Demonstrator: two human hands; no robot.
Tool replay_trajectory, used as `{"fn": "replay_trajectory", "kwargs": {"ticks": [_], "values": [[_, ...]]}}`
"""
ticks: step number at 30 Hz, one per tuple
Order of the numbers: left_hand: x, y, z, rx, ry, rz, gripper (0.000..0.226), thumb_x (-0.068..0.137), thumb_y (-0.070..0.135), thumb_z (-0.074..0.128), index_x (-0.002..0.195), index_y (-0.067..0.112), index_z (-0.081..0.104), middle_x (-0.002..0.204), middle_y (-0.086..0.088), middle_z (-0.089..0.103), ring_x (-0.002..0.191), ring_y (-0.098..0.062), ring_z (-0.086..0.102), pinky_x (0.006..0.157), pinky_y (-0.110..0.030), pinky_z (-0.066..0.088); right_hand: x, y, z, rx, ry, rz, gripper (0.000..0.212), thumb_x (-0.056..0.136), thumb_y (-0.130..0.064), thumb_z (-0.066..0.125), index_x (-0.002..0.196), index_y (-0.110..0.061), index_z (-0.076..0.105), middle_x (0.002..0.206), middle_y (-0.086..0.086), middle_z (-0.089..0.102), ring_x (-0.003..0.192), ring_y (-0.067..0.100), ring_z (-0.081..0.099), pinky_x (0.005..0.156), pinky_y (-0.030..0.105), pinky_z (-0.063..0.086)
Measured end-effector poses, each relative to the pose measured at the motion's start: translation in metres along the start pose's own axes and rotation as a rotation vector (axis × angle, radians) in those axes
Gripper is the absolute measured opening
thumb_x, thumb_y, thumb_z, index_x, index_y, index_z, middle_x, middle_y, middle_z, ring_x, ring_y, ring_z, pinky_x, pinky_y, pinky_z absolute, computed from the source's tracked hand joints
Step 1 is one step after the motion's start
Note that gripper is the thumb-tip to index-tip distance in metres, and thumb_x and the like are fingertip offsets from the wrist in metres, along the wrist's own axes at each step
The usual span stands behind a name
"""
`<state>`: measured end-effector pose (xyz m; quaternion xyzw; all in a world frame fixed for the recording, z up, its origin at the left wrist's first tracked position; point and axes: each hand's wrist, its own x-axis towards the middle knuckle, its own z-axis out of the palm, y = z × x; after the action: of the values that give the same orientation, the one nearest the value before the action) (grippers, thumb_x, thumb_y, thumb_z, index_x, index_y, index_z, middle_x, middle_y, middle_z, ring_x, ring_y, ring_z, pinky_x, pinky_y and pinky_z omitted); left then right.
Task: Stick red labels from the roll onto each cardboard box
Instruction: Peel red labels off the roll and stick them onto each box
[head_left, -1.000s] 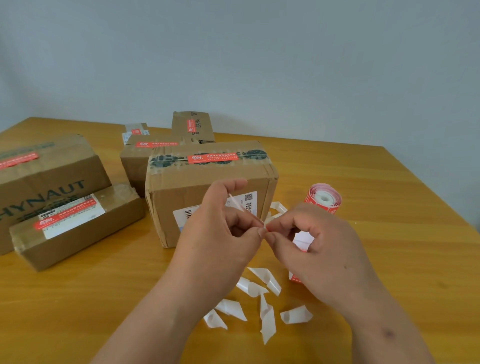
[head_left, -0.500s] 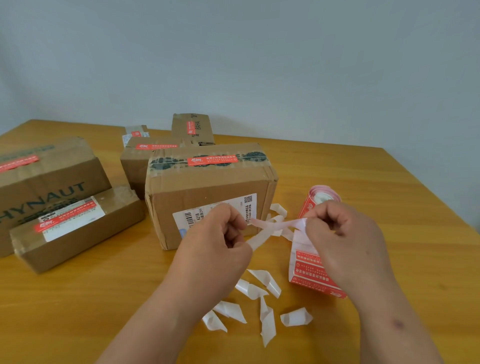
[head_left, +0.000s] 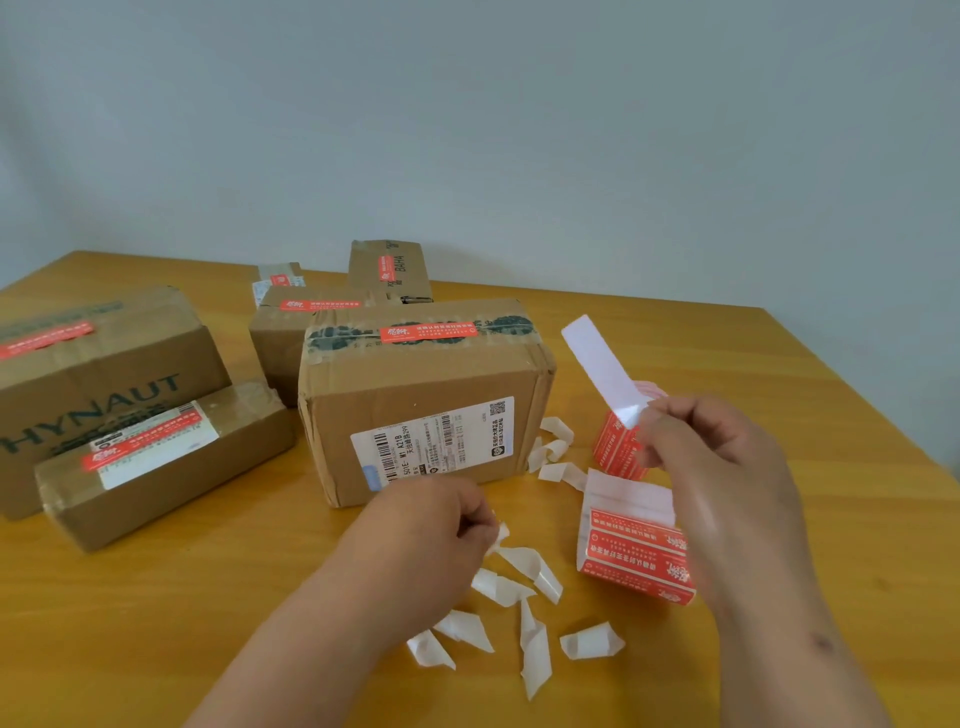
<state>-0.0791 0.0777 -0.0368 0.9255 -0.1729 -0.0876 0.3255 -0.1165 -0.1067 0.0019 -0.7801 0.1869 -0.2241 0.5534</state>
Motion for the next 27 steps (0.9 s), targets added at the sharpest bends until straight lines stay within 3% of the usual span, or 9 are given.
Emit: {"fn": "replay_trajectory", "kwargs": {"ticks": [3, 5, 7, 10, 14, 18, 20, 24, 27], "values": [[-0.001, 0.002, 0.007, 0.007, -0.004, 0.068, 0.016, 0.09, 0.027, 0.064, 0.075, 0.032, 0.065, 0.09, 0.019, 0.054, 0.088, 0.0, 0.052, 0.071, -0.003, 0.041, -0.005, 0.0, 0.012, 0.026, -0.064, -0.01, 0.017, 0.089, -0.025, 0.06, 0.074, -0.026, 0.066, 0.079, 0.0, 0.064, 0.07, 0.018, 0.059, 0.064, 0.029, 0.045], [-0.001, 0.002, 0.011, 0.016, -0.005, 0.094, 0.014, 0.09, 0.024, 0.065, 0.08, 0.033, 0.065, 0.094, 0.021, 0.046, 0.097, 0.0, 0.046, 0.072, 0.002, 0.032, -0.006, 0.001, 0.019, 0.03, -0.082, -0.027, 0.017, 0.089, -0.025, 0.06, 0.073, -0.025, 0.065, 0.075, -0.001, 0.062, 0.074, 0.022, 0.058, 0.063, 0.03, 0.044], [-0.002, 0.003, 0.01, -0.039, 0.005, 0.067, 0.013, 0.092, 0.025, 0.063, 0.088, 0.037, 0.066, 0.092, 0.021, 0.052, 0.086, 0.001, 0.053, 0.066, 0.0, 0.037, -0.007, 0.001, 0.023, 0.018, -0.105, -0.048, 0.017, 0.09, -0.024, 0.059, 0.074, -0.025, 0.065, 0.076, -0.006, 0.061, 0.074, 0.02, 0.058, 0.062, 0.027, 0.044], [-0.005, 0.007, 0.002, -0.202, 0.057, 0.036, 0.014, 0.093, 0.029, 0.06, 0.081, 0.034, 0.064, 0.074, 0.012, 0.066, 0.069, -0.003, 0.062, 0.06, -0.013, 0.051, -0.007, 0.003, 0.026, 0.001, -0.127, -0.123, 0.017, 0.091, -0.021, 0.059, 0.075, -0.025, 0.065, 0.075, -0.011, 0.06, 0.07, 0.015, 0.058, 0.058, 0.018, 0.043], [-0.012, 0.019, -0.013, -0.696, 0.117, -0.004, 0.014, 0.092, 0.028, 0.061, 0.081, 0.023, 0.069, 0.073, 0.001, 0.07, 0.067, -0.012, 0.067, 0.07, -0.033, 0.058, -0.009, 0.006, 0.028, -0.081, -0.101, -0.317, 0.016, 0.091, -0.021, 0.059, 0.079, -0.03, 0.064, 0.073, -0.014, 0.062, 0.066, 0.012, 0.059, 0.057, 0.021, 0.044], [-0.012, 0.022, -0.028, -1.166, 0.056, -0.116, 0.065, 0.069, 0.068, 0.049, 0.085, 0.008, 0.071, 0.08, -0.014, 0.071, 0.068, -0.025, 0.067, 0.064, -0.036, 0.051, -0.013, 0.008, 0.03, -0.144, -0.062, -0.554, 0.012, 0.091, -0.024, 0.058, 0.091, -0.03, 0.068, 0.078, -0.018, 0.066, 0.085, 0.001, 0.063, 0.071, 0.006, 0.043], [-0.012, 0.021, -0.033, -1.239, 0.032, -0.133, 0.052, 0.071, 0.058, 0.056, 0.078, 0.009, 0.071, 0.075, -0.015, 0.07, 0.062, -0.023, 0.065, 0.058, -0.031, 0.051, -0.013, 0.009, 0.029, -0.144, -0.047, -0.615, 0.014, 0.089, -0.02, 0.059, 0.096, -0.024, 0.07, 0.085, -0.017, 0.068, 0.092, -0.006, 0.061, 0.077, 0.001, 0.039], [-0.013, 0.016, -0.035, -1.292, 0.026, -0.115, 0.009, 0.076, 0.016, 0.067, 0.077, 0.008, 0.07, 0.072, -0.015, 0.069, 0.057, -0.019, 0.064, 0.05, -0.026, 0.053, -0.011, 0.01, 0.027, -0.168, -0.07, -0.681, 0.015, 0.088, -0.009, 0.065, 0.096, -0.021, 0.071, 0.09, -0.018, 0.067, 0.099, -0.015, 0.054, 0.081, -0.001, 0.037], [-0.014, 0.012, -0.037, -1.081, 0.112, -0.096, 0.013, 0.085, 0.005, 0.064, 0.078, 0.012, 0.073, 0.074, -0.014, 0.072, 0.062, -0.022, 0.067, 0.056, -0.031, 0.053, -0.01, 0.01, 0.022, -0.072, -0.177, -0.539, 0.022, 0.083, -0.011, 0.07, 0.09, -0.031, 0.07, 0.087, -0.019, 0.07, 0.101, -0.013, 0.056, 0.079, 0.002, 0.04]]}}
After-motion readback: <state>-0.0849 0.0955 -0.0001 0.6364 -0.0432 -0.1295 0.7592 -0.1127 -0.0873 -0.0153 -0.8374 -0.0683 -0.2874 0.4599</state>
